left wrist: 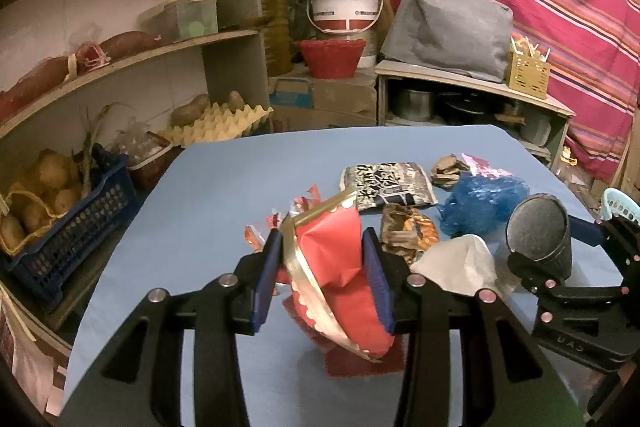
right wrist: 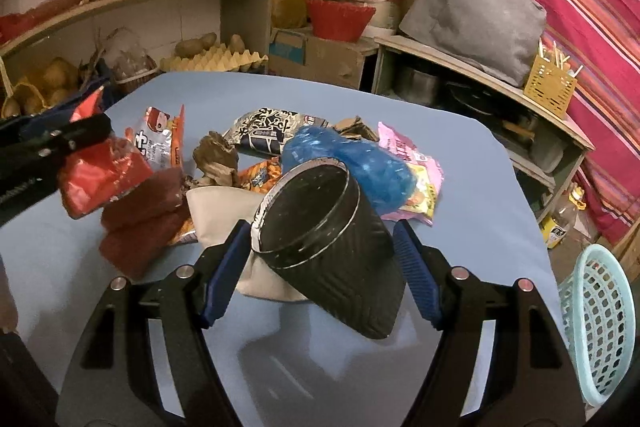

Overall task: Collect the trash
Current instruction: 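Grasp the black cup with the right gripper while the left gripper holds the wrapper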

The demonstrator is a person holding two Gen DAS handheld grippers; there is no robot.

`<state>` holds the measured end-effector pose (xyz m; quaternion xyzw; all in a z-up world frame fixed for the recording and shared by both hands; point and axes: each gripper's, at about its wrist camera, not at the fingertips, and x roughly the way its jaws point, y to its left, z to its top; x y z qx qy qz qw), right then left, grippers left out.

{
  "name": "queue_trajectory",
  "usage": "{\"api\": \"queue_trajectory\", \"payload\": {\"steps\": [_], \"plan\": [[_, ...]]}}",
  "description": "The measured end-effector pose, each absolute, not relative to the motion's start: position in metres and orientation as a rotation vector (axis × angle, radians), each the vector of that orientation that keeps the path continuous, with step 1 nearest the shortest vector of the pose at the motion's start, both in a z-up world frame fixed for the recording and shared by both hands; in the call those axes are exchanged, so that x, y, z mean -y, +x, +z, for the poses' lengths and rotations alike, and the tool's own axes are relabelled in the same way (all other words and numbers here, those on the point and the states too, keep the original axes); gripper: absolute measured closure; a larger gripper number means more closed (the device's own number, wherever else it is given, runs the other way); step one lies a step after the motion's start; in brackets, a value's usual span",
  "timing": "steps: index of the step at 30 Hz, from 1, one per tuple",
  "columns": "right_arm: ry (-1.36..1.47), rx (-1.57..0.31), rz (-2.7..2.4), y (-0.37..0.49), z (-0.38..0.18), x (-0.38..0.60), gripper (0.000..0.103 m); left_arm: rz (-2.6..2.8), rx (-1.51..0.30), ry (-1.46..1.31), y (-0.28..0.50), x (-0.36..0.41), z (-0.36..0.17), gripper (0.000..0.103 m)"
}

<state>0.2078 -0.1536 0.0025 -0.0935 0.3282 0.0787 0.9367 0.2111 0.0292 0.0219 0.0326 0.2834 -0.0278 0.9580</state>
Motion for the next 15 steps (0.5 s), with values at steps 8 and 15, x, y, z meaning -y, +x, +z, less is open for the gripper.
{"api": "queue_trajectory", "payload": {"steps": [8, 15], "plan": [[-0.145, -0.621, 0.114, 0.187, 0.036, 0.199, 0.031, -0.085, -0.546, 0.086, 0.2, 0.012, 0.041, 0.062], [-0.126, -0.57, 0.015, 0.159, 0.074, 0.283, 0.038, -0.157, -0.508, 0.112, 0.192, 0.074, 0.062, 0.062]]}}
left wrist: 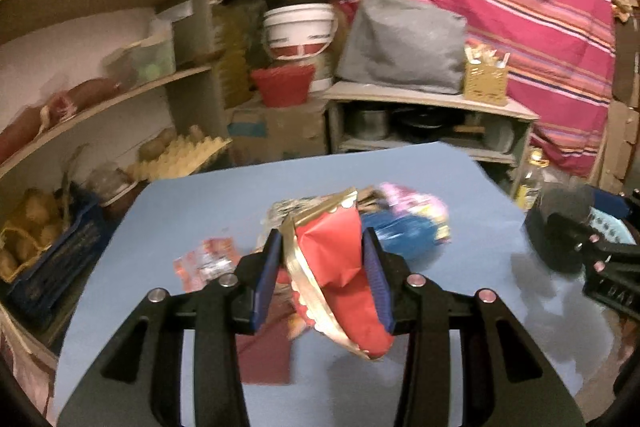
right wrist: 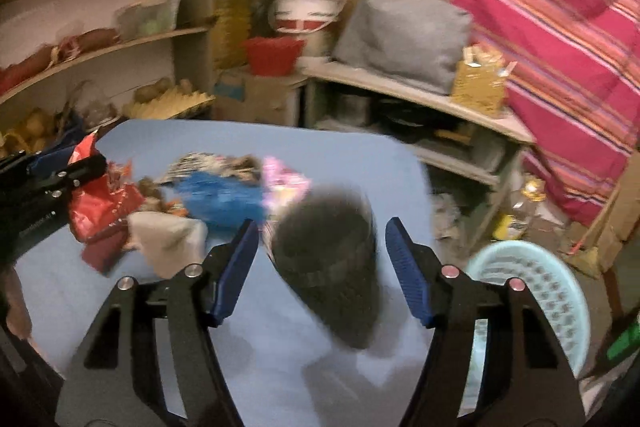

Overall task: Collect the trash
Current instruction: 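Grasp the black cup with the right gripper while the left gripper holds the wrapper, then carry the black cup and red wrapper toward the light-blue basket with both grippers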

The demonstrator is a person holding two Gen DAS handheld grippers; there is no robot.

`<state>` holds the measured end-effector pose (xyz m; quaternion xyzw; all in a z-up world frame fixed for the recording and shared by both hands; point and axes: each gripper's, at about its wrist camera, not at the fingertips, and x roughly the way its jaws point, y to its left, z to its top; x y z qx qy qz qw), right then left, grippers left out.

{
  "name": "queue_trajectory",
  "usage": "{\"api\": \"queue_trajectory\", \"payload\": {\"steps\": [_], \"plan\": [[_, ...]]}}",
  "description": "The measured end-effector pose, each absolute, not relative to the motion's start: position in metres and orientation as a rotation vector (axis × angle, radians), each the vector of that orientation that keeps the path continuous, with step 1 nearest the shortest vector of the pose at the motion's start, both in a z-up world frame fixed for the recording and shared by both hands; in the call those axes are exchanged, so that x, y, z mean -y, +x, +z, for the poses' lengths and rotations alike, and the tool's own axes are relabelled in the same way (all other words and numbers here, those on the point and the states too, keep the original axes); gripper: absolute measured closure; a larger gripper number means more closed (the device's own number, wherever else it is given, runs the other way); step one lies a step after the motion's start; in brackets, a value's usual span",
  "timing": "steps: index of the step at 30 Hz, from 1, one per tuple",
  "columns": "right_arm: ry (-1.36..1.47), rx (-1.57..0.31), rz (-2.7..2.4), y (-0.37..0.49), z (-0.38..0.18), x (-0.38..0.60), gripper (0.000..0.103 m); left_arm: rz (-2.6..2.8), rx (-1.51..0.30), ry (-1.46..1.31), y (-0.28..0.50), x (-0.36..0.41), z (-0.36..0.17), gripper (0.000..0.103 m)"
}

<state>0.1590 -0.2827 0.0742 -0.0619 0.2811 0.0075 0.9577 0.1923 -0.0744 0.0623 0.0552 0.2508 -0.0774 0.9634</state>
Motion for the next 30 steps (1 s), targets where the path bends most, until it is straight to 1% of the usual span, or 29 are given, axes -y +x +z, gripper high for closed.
{"api": "queue_trajectory", "payload": {"steps": [2, 5, 7, 10, 11, 13, 17, 18, 19, 22, 30], "plan": [[-0.12, -0.565, -0.019, 0.152, 0.08, 0.313, 0.038, -0.184, -0.5, 0.122, 0.192, 0.096, 0.065, 0.062], [-0.094, -0.579, -0.052, 0.146, 0.081, 0.357, 0.045, -0.225, -0.496, 0.148, 0.193, 0.132, 0.066, 0.062], [-0.059, -0.613, -0.033, 0.148, 0.074, 0.385, 0.046, -0.244, -0.502, 0.137, 0.197, 0.153, 0.063, 0.062], [-0.036, -0.645, -0.05, 0.148, 0.058, 0.407, 0.046, -0.26, -0.535, 0.118, 0.204, 0.164, 0.055, 0.062], [-0.018, -0.653, -0.046, 0.15, 0.056, 0.411, 0.044, -0.255, -0.538, 0.119, 0.204, 0.166, 0.053, 0.062], [0.034, -0.671, -0.028, 0.154, 0.046, 0.418, 0.028, -0.243, -0.543, 0.134, 0.205, 0.166, 0.047, 0.062], [0.058, -0.673, 0.002, 0.158, 0.033, 0.404, 0.015, -0.197, -0.546, 0.148, 0.202, 0.148, 0.039, 0.062], [0.06, -0.669, 0.007, 0.157, 0.032, 0.398, 0.009, -0.185, -0.55, 0.141, 0.201, 0.139, 0.038, 0.062], [0.056, -0.663, 0.023, 0.156, 0.031, 0.39, 0.007, -0.174, -0.551, 0.139, 0.2, 0.133, 0.037, 0.062], [0.001, -0.665, 0.045, 0.159, 0.028, 0.366, 0.005, -0.133, -0.545, 0.145, 0.198, 0.111, 0.034, 0.062], [-0.04, -0.745, 0.003, 0.175, 0.007, 0.335, 0.005, -0.059, -0.562, 0.097, 0.199, 0.056, 0.025, 0.062]]}}
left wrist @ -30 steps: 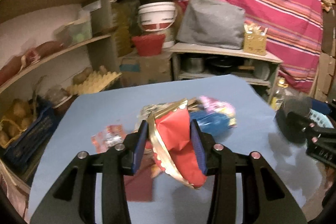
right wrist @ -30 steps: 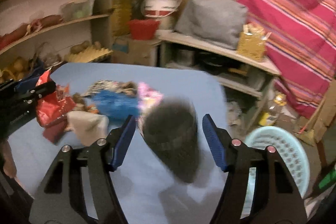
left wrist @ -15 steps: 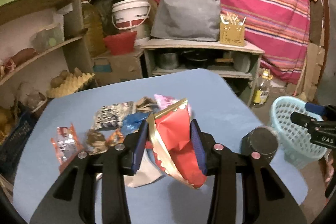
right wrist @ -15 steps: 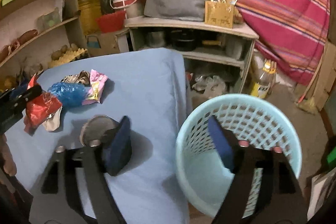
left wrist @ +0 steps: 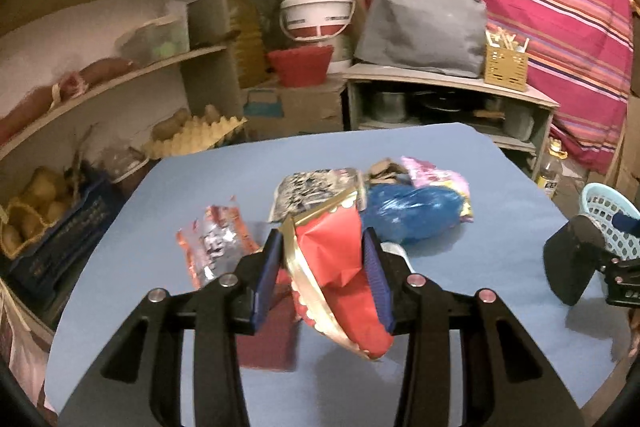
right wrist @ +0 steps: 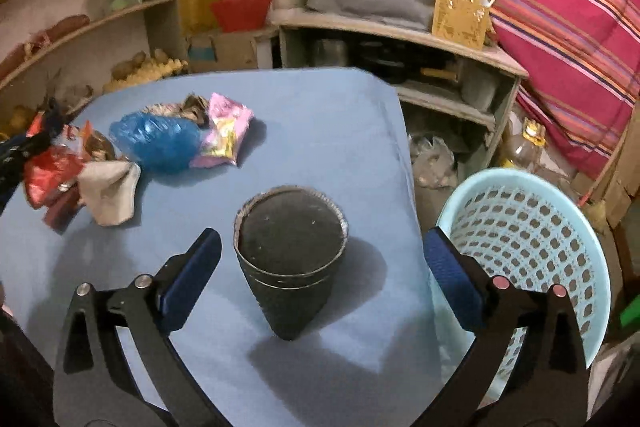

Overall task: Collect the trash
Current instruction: 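Carry the black cup and red wrapper toward the light-blue basket with both grippers, then open both grippers over the light-blue basket to drop the cup and wrapper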

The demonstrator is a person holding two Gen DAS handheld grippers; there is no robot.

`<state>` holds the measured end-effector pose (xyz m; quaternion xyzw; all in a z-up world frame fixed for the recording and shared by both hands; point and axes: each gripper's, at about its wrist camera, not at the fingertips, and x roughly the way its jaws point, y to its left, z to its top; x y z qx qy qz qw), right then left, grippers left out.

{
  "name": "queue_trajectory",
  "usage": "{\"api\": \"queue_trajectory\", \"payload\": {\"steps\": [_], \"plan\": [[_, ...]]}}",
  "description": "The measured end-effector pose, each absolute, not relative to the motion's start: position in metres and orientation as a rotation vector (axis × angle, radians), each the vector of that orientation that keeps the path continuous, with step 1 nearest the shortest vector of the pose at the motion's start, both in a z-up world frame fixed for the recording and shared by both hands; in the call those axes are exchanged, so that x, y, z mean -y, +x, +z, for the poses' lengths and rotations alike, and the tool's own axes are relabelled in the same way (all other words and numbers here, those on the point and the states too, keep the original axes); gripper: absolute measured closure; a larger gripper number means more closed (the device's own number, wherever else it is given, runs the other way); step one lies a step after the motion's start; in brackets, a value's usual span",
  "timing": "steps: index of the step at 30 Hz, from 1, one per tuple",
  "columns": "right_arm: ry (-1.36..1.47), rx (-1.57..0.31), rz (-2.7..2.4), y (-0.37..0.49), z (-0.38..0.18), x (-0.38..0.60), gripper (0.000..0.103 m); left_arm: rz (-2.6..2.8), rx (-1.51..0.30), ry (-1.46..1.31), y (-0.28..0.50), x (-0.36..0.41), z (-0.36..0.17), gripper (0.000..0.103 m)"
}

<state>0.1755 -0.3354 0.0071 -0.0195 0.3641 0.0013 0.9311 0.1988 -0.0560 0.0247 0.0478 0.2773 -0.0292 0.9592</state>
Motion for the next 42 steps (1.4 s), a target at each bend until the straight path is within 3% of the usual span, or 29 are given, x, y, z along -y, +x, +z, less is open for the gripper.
{"api": "queue_trajectory", "payload": {"steps": [3, 5, 7, 11, 24, 34, 42], "plan": [[-0.05, -0.773, -0.016, 0.181, -0.003, 0.333, 0.005, -0.047, -0.565, 0.099, 0.197, 0.049, 0.02, 0.062], [-0.069, -0.779, -0.029, 0.184, -0.008, 0.331, 0.014, -0.044, -0.566, 0.1, 0.196, 0.046, 0.017, 0.062], [-0.077, -0.801, -0.018, 0.188, -0.012, 0.33, 0.033, -0.043, -0.569, 0.095, 0.196, 0.044, 0.015, 0.062], [-0.082, -0.805, 0.022, 0.19, -0.014, 0.329, 0.047, -0.045, -0.573, 0.095, 0.197, 0.046, 0.014, 0.062], [-0.036, -0.662, -0.013, 0.166, 0.041, 0.384, 0.047, -0.126, -0.535, 0.103, 0.199, 0.107, 0.037, 0.062], [-0.012, -0.628, -0.182, 0.119, 0.079, 0.501, 0.047, -0.361, -0.513, 0.112, 0.2, 0.226, 0.059, 0.062], [0.005, -0.66, -0.218, 0.106, 0.064, 0.548, 0.047, -0.512, -0.519, 0.134, 0.204, 0.323, 0.062, 0.062]]}}
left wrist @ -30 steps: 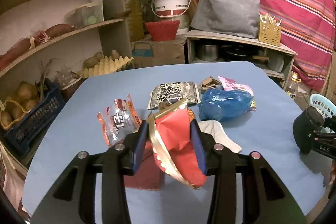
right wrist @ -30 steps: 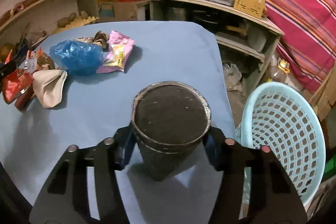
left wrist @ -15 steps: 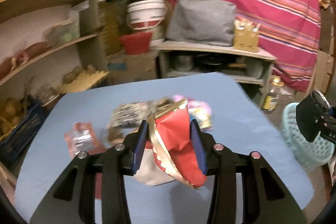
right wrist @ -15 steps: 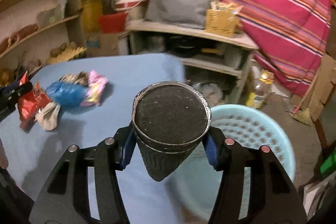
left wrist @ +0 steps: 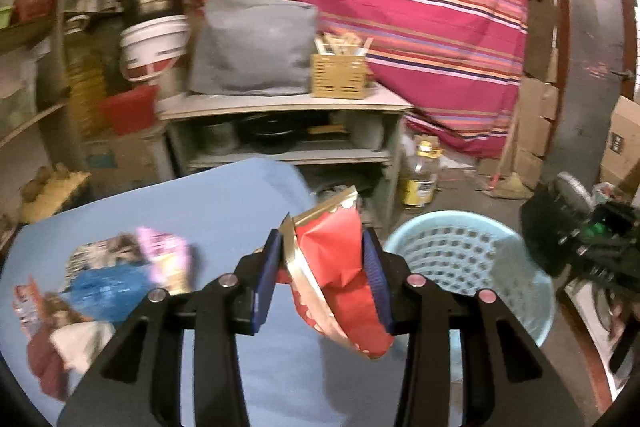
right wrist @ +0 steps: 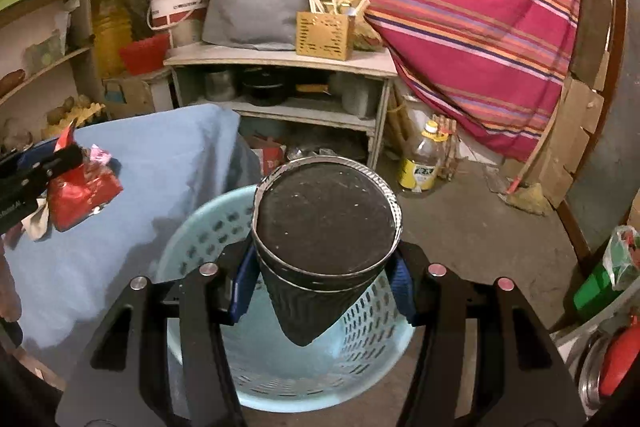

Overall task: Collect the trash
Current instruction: 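Open both grippers over the light-blue basket to drop the cup and wrapper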

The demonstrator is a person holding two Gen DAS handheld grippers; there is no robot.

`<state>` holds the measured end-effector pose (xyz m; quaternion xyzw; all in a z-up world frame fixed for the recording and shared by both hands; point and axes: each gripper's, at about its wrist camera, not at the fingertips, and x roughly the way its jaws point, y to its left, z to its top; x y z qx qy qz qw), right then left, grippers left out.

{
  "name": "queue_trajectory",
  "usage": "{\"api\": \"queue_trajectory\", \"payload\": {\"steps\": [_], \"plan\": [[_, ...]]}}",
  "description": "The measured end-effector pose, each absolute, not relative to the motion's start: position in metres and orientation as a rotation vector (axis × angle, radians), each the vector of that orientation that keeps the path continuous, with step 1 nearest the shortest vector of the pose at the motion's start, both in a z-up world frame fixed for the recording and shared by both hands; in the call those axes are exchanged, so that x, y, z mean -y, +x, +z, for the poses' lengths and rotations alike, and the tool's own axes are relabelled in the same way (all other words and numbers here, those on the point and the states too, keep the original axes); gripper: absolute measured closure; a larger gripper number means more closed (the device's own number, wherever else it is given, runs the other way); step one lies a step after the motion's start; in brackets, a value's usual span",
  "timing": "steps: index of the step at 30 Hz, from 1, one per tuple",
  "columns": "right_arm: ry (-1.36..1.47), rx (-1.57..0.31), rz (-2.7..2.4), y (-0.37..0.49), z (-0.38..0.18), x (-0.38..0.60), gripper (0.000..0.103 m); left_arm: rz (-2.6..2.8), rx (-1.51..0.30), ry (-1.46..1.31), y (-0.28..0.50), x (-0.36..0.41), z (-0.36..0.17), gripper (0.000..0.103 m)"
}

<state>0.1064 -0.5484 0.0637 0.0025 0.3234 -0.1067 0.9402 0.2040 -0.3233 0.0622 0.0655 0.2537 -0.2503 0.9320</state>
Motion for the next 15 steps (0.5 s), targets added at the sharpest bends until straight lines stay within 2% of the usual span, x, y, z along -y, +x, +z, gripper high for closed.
{"api": "queue_trajectory", "payload": {"steps": [10, 11, 12, 14, 15], "plan": [[0.084, -0.683, -0.244, 0.108, 0.038, 0.587, 0.047, -0.631, -0.595, 0.182, 0.217, 0.406, 0.034, 0.06], [0.09, -0.684, -0.248, 0.108, 0.036, 0.591, 0.047, -0.642, -0.604, 0.191, 0.219, 0.412, 0.031, 0.055], [0.094, -0.685, -0.25, 0.109, 0.035, 0.593, 0.047, -0.65, -0.614, 0.203, 0.222, 0.416, 0.027, 0.041], [0.099, -0.686, -0.25, 0.11, 0.034, 0.595, 0.047, -0.644, -0.602, 0.206, 0.224, 0.422, 0.024, 0.029], [0.1, -0.687, -0.25, 0.111, 0.034, 0.595, 0.047, -0.644, -0.601, 0.207, 0.225, 0.424, 0.023, 0.028]]}}
